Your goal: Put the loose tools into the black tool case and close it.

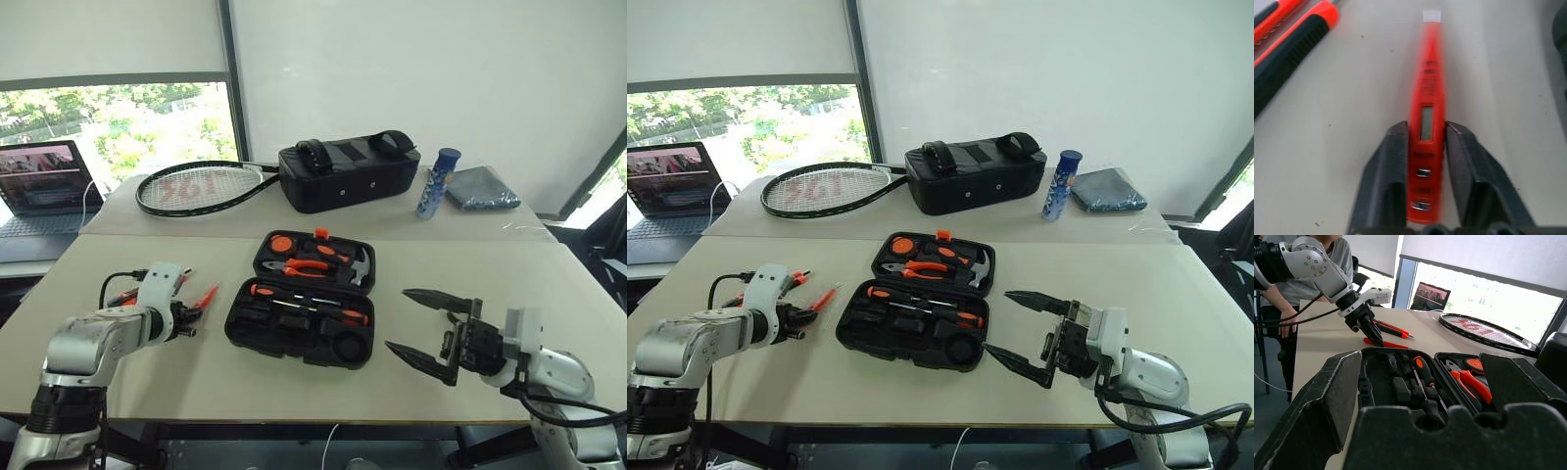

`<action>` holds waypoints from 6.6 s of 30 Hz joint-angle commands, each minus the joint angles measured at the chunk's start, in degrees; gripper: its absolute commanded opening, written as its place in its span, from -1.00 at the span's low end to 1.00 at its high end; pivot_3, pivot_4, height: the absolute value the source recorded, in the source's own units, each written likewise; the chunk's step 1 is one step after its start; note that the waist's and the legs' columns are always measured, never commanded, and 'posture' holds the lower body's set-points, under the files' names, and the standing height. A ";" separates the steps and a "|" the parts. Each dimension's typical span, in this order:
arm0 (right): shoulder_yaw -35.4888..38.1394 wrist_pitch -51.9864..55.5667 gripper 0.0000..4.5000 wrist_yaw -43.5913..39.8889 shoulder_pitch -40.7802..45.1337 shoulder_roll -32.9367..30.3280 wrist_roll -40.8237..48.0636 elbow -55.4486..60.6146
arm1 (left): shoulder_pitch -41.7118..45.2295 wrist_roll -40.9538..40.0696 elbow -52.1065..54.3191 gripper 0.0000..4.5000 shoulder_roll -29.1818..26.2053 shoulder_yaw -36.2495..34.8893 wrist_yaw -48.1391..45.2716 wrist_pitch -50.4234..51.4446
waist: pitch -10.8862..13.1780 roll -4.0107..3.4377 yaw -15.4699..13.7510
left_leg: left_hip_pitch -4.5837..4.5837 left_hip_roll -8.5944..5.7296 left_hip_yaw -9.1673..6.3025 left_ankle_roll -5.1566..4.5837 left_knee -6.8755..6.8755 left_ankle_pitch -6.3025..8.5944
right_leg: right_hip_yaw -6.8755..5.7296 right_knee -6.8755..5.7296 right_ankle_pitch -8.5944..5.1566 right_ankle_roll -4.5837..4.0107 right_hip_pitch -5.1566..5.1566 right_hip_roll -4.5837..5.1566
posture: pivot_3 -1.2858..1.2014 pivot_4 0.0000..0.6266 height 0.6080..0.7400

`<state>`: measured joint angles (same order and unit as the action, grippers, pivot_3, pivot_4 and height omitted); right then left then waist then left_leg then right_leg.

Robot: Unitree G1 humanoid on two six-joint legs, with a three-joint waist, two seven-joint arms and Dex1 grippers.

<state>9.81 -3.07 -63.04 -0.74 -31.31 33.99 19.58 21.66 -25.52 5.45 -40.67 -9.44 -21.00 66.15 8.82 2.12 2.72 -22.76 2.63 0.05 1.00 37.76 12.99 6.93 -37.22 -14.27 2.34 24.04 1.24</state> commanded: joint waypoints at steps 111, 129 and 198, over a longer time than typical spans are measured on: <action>-11.89 26.55 1.00 15.98 9.15 -3.57 -7.44 3.72 | 29.71 22.25 -42.72 -0.98 0.52 26.58 -66.39 -78.96 | 0.04 0.10 0.55 | -0.35 -0.13 -0.13 -0.05 0.18 -0.07 | 0.05 -0.33 -0.09 0.11 0.23 -0.03 | 0.03 -0.52 1.00; -12.05 26.93 1.00 16.22 8.89 -3.31 -7.38 4.32 | 27.34 21.08 -38.74 -0.98 4.06 24.61 -65.01 -72.50 | 0.04 0.10 -0.28 | -0.38 -0.13 -0.13 -0.05 0.26 -0.07 | 0.03 -0.35 -0.02 0.00 0.21 -0.03 | 0.03 -0.52 1.00; -12.91 27.14 1.00 15.30 9.54 -2.69 -7.71 2.51 | 18.95 25.14 -32.38 -0.98 3.04 23.48 -55.17 -68.41 | 0.02 0.06 -0.26 | -0.20 -0.13 -0.12 -0.04 0.27 -0.07 | 0.05 -0.40 -0.10 0.12 0.10 -0.03 | 0.03 -0.52 1.00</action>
<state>-3.71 23.93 -47.47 8.25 -34.13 25.56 20.69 40.50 -2.06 -25.28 -37.05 14.41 -77.92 -1.30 8.83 2.18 2.46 -22.95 2.50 -0.07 0.96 38.04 12.92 6.98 -37.62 -14.37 2.46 24.13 1.22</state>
